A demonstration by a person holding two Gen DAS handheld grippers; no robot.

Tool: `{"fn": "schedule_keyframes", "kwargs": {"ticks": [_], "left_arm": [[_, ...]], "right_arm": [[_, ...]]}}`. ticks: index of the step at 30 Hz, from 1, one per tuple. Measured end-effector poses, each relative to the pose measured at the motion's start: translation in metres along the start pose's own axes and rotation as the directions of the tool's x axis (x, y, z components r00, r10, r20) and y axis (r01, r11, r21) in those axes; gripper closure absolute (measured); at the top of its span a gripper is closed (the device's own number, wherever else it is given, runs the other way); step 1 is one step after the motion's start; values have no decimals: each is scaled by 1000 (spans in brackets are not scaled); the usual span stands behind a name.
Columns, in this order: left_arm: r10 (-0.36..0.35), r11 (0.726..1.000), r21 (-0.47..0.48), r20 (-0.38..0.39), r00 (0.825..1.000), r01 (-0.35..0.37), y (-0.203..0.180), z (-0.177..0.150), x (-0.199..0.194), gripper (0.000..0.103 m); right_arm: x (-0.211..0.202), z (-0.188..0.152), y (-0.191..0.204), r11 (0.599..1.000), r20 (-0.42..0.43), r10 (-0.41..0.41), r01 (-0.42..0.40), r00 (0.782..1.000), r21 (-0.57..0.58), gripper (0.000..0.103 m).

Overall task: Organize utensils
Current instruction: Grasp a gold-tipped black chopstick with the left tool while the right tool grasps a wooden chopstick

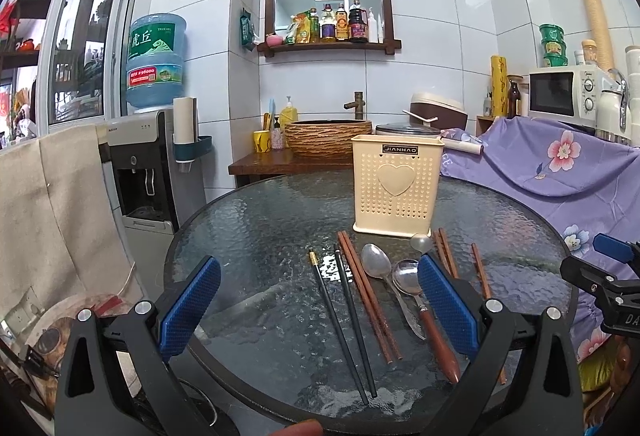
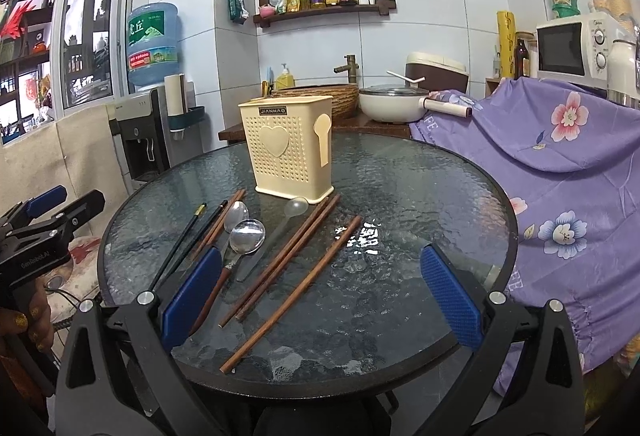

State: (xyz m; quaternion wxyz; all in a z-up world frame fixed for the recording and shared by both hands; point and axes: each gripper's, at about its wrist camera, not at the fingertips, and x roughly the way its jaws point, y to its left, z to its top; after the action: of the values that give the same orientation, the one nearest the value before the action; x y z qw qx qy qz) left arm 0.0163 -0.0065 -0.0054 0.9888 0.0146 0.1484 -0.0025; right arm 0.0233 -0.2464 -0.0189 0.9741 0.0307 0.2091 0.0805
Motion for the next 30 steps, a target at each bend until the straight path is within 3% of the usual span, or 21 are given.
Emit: {"fn": "schedule_keyframes", "kwargs": {"ticks": [5, 10, 15, 20, 23, 25, 30], "left_arm": [[8, 1000, 1, -12, 1000, -8, 1, 3, 8, 6], [12, 1000, -11, -78, 997, -13, 10, 7, 27, 6], [12, 999, -39, -197, 980, -21, 27, 8, 54, 6], [-5, 999, -49, -282, 959, -10, 40, 5, 80, 6], [-4, 999, -31, -321, 947, -6, 40, 7, 100, 14], [-24, 999, -29, -354, 935, 15, 39, 9, 114, 24], [-40, 999, -17, -440, 897, 36, 34, 10, 151, 42]], "right_arm": [[13, 1, -5, 1000, -42, -13, 13, 999, 6, 5], [29, 6, -7, 999, -89, -36, 36, 995, -7, 5], [52, 13, -19, 996, -149, -89, 87, 985, -22, 5], [91, 19, -41, 995, -286, -82, 96, 955, 34, 5], [120, 23, -42, 995, -352, -63, 86, 934, 50, 19], [139, 25, -38, 996, -394, -29, 61, 919, 69, 32], [176, 32, -19, 998, -470, -20, 47, 882, 46, 50]]}}
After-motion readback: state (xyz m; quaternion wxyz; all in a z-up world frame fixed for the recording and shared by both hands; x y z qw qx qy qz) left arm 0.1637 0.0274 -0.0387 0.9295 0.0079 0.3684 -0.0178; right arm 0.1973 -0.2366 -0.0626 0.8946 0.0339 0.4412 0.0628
